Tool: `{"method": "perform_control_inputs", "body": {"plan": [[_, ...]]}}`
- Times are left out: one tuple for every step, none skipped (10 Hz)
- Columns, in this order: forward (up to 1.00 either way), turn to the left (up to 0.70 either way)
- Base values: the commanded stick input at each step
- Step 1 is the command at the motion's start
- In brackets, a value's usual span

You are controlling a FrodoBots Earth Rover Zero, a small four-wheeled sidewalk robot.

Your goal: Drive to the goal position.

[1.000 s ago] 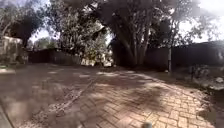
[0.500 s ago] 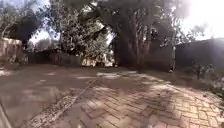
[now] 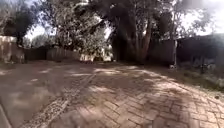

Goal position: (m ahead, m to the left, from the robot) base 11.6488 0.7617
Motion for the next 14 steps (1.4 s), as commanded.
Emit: {"method": "perform_control_inputs", "body": {"plan": [[0.70, 0.00], [0.70, 0.00], [0.70, 0.00], [0.70, 0.00], [0.70, 0.00], [0.70, 0.00], [0.70, 0.00], [0.70, 0.00], [0.70, 0.00], [0.70, 0.00], [0.70, 0.00], [0.70, 0.00], [0.70, 0.00], [0.70, 0.00]]}}
